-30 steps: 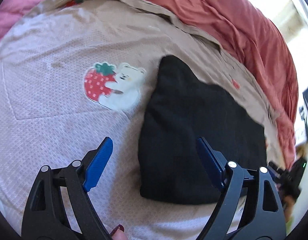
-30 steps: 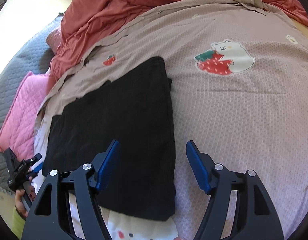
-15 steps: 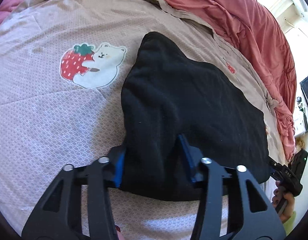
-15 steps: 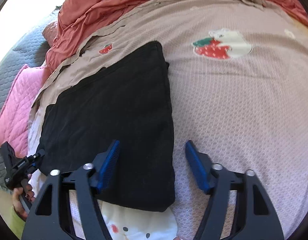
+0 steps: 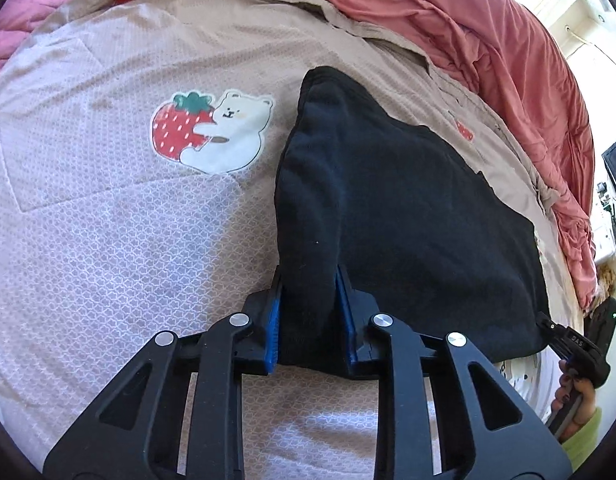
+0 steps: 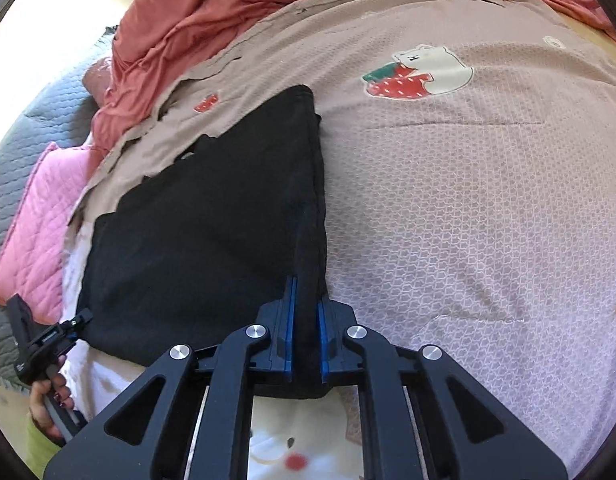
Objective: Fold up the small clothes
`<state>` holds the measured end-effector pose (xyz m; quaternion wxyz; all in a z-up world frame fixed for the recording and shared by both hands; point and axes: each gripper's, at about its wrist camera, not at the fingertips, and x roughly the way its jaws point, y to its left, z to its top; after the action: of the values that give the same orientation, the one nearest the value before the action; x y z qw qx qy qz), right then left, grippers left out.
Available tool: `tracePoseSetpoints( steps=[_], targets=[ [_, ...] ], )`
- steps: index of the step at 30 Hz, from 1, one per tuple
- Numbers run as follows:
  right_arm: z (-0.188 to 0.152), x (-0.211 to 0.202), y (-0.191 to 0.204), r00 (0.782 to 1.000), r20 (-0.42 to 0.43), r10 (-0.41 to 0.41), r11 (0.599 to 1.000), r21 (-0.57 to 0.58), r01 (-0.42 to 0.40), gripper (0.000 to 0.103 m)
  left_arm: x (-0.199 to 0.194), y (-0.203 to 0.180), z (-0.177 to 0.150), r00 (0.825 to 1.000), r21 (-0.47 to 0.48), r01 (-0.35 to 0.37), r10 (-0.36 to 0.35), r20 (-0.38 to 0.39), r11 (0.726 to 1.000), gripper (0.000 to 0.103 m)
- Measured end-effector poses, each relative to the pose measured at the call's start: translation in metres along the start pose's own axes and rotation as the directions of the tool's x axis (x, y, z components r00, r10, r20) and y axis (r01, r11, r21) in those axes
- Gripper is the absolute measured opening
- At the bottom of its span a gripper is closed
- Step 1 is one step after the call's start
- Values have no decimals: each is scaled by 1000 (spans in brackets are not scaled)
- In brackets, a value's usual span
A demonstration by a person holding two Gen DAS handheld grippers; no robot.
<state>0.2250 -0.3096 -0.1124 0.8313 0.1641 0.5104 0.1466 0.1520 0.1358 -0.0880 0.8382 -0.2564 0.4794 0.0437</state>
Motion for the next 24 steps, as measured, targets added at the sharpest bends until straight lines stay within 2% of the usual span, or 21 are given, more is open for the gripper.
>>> tracePoseSetpoints(
  steps=[4,8,11,13,16,18,22,24],
  targets=[
    [-3,6,-1,999,17,-46,999,-16,46,17,1,-4,0,1000,21,-9,8,1,1000,18],
    [-6,8,6,992,51,-114,991,-61,117,26,4,2,0,1000,-17,21,-22,-16,1000,18],
    [-9,7,22,970,87,-229,959,-154,240,42,4,2,0,999,-22,24,-24,-31,999,19],
    [-11,0,29,955,91,-282,941,-166,294,43,3,2,-1,999,-16,25,-25,-34,1000,19],
    [-11,-15,35,948,83,-306,938,-146,315,46,1,2,-5,999,11,24,-24,-32,1000,21],
    [-5,-30,48,943,100,-319,931,-154,331,52,2,3,-6,999,22,24,-23,-37,999,22],
    [11,-62,81,945,150,-290,930,-187,315,53,-1,2,-10,999,47,15,-13,-49,999,22],
    [17,-73,99,951,180,-252,934,-212,288,64,0,1,-10,998,46,13,-10,-54,999,22]
  ],
)
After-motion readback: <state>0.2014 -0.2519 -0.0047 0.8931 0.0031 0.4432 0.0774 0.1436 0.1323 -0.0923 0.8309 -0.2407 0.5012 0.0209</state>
